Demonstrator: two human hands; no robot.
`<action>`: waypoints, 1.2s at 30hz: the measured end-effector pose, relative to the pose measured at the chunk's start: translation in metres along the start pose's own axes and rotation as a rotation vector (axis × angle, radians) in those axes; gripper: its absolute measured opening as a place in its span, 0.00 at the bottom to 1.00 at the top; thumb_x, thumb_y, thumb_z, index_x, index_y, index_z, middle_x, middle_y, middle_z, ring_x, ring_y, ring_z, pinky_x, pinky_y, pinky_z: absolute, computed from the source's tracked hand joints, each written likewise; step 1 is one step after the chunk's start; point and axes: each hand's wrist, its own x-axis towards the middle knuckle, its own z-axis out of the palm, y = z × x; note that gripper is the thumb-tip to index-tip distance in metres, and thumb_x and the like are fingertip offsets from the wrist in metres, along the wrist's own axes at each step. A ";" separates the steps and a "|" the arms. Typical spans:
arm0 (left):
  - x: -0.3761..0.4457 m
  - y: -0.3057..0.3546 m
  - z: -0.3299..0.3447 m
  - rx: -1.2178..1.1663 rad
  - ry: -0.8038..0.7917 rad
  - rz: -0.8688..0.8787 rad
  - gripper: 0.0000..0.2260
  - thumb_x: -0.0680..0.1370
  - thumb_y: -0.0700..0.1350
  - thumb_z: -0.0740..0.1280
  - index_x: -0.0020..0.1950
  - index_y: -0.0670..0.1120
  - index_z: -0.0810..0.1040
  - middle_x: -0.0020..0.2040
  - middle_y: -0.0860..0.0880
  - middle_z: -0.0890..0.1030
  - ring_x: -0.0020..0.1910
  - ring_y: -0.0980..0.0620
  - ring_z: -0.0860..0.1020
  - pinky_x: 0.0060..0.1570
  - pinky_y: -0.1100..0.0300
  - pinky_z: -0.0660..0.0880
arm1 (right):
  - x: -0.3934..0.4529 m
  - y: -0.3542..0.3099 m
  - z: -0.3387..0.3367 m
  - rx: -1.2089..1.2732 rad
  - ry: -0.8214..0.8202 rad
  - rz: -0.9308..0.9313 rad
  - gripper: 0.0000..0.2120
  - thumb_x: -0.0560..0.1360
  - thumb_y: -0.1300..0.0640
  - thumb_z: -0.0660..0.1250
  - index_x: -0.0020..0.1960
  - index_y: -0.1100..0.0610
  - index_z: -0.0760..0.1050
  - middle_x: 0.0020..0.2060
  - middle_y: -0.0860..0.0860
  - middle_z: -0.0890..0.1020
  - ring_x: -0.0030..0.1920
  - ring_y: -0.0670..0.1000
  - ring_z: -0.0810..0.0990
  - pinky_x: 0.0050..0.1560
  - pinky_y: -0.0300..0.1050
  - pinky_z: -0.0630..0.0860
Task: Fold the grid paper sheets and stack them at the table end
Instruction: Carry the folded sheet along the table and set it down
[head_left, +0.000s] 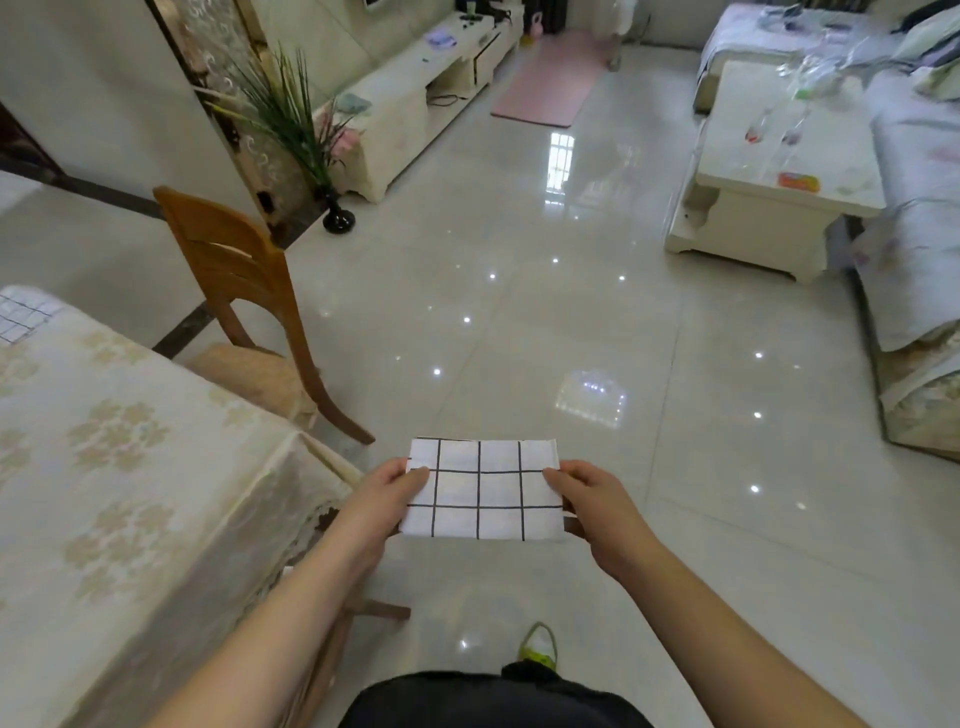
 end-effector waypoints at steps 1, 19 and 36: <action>0.007 0.009 0.006 -0.002 0.008 0.007 0.06 0.79 0.44 0.65 0.51 0.44 0.80 0.45 0.42 0.85 0.42 0.45 0.83 0.41 0.51 0.80 | 0.011 -0.009 -0.005 -0.005 -0.014 0.007 0.07 0.78 0.60 0.65 0.52 0.62 0.79 0.44 0.57 0.84 0.42 0.52 0.83 0.35 0.42 0.79; 0.184 0.091 -0.036 -0.264 0.151 -0.061 0.07 0.79 0.46 0.65 0.52 0.43 0.79 0.44 0.44 0.82 0.41 0.48 0.78 0.35 0.60 0.73 | 0.221 -0.140 0.066 -0.173 -0.184 0.097 0.04 0.77 0.60 0.66 0.43 0.58 0.75 0.39 0.54 0.82 0.35 0.49 0.82 0.34 0.43 0.78; 0.363 0.208 -0.110 -0.305 0.238 -0.096 0.04 0.79 0.42 0.66 0.45 0.45 0.77 0.37 0.47 0.80 0.30 0.56 0.79 0.29 0.63 0.75 | 0.422 -0.261 0.181 -0.270 -0.177 -0.008 0.05 0.77 0.60 0.67 0.47 0.62 0.79 0.41 0.57 0.83 0.41 0.55 0.82 0.42 0.50 0.81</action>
